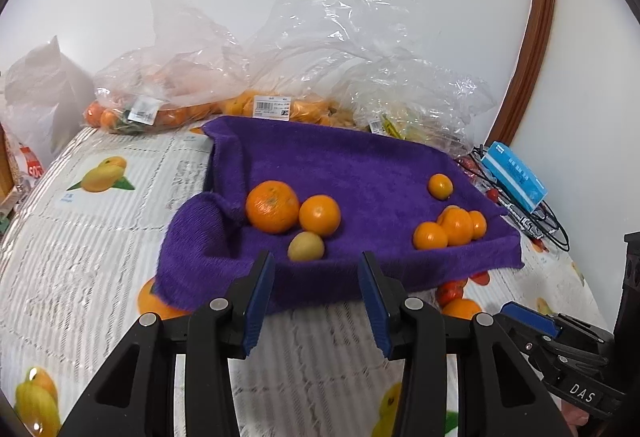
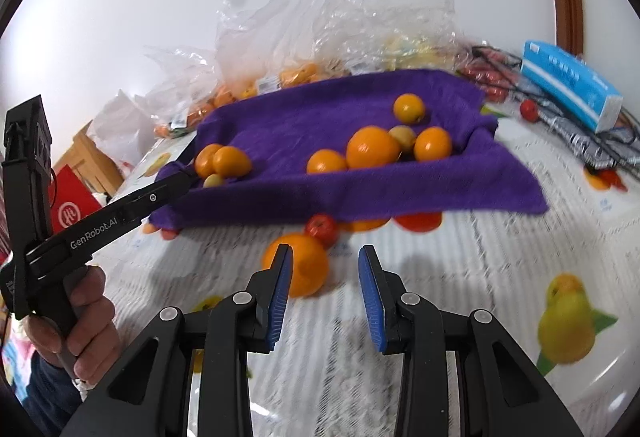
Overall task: Organize fruits
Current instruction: 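Move the right tool to a mandarin on the cloth and grasp it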
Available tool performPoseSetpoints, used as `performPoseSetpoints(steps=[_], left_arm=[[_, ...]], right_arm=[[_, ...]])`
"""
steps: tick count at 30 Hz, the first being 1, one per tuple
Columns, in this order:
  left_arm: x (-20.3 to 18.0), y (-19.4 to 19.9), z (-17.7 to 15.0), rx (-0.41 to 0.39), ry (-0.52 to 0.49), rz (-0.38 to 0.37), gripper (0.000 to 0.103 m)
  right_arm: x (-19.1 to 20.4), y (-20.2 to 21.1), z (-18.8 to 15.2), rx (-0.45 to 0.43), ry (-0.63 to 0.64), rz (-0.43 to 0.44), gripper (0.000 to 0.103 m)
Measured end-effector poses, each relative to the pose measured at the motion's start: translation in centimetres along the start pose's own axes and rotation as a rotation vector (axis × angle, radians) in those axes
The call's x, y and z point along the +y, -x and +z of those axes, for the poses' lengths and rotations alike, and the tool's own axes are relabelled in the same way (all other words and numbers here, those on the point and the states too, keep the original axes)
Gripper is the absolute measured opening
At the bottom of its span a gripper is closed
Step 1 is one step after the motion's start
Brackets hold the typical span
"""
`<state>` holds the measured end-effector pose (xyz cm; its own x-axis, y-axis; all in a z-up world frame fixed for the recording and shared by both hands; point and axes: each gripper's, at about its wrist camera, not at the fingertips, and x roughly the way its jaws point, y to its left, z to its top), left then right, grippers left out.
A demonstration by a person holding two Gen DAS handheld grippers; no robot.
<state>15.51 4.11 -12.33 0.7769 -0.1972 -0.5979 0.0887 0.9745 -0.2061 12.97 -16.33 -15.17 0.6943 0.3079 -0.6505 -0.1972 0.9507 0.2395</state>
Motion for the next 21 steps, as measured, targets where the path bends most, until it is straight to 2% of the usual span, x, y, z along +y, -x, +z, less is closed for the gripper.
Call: performPoseSetpoints(steps=[3, 8, 13, 21], left_arm=[[0.4, 0.8, -0.1, -0.013, 0.011, 0.0, 0.042], [1.4, 1.4, -0.4, -0.007, 0.043, 0.008, 0.043], [2.0, 1.7, -0.7, -0.002, 0.058, 0.012, 0.047], [2.1, 1.5, -0.7, 0.008, 0.066, 0.005, 0.047]], right_arm=[[0.6, -0.2, -0.3, 0.023, 0.01, 0.023, 0.035], [1.6, -1.2, -0.4, 0.04, 0.027, -0.012, 0.036], [2.1, -2.3, -0.3, 0.046, 0.026, -0.039, 0.044], [3.0, -4.0, 0.0, 0.093, 0.057, -0.104, 0.045]])
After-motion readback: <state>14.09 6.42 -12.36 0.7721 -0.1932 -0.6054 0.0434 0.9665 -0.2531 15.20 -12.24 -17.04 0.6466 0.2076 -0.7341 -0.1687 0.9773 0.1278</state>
